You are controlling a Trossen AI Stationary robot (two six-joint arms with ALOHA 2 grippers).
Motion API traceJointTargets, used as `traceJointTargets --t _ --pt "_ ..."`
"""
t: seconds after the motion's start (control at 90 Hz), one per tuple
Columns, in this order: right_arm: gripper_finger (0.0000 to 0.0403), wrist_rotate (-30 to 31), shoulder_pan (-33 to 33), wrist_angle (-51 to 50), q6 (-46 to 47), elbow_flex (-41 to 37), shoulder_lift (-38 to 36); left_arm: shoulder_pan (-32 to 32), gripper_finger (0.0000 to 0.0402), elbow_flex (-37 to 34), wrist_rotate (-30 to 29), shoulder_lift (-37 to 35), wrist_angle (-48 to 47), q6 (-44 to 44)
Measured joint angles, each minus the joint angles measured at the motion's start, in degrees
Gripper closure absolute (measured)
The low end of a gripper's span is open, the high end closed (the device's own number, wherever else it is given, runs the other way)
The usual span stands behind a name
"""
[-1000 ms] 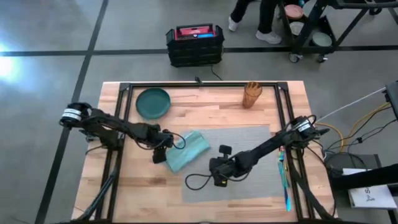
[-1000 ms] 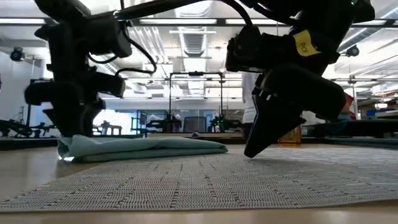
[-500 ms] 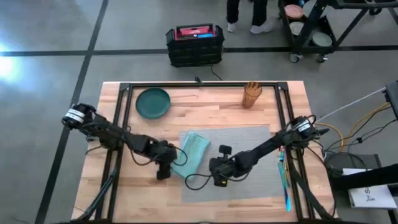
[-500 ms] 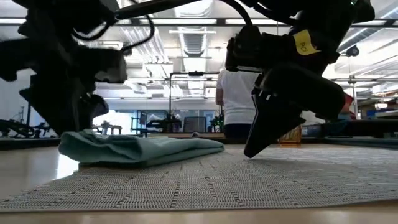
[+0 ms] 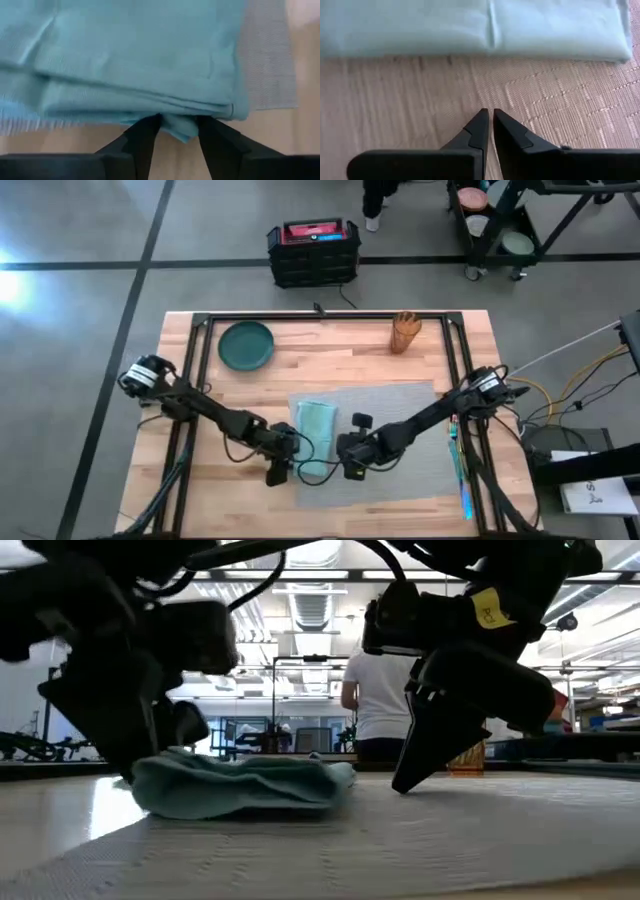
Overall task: Set table place
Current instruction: Put the light blue table napkin on the gray tablemat
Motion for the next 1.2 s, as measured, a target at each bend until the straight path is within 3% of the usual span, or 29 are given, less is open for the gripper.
traceJointTargets --t 0.267,0.622,0.822,0.956,1.2 --pt "0.0389 0.0 0.0 -0.1 -0.1 0.0 0.0 -0.2 0.0284 6.0 -0.1 -0.8 -12.2 1.9" --pt "0.0389 -3.2 0.0 -3.0 -0.4 1.3 -2.3 -0.6 0.0285 6.4 -1.7 -6.0 -16.8 2.1" --pt "0.0389 -3.4 1.1 -9.3 -0.5 2.0 -7.8 -0.3 0.0285 6.2 -14.0 -6.1 -6.7 9.1" --pt "0.0389 -3.4 2.5 -13.1 0.5 -0.4 -12.1 0.3 0.0286 5.5 -13.7 -1.9 3.4 11.3" --pt "0.0389 -3.6 4.7 -12.6 5.3 -9.6 -15.2 0.3 0.0286 5.3 -14.1 5.3 3.6 9.5"
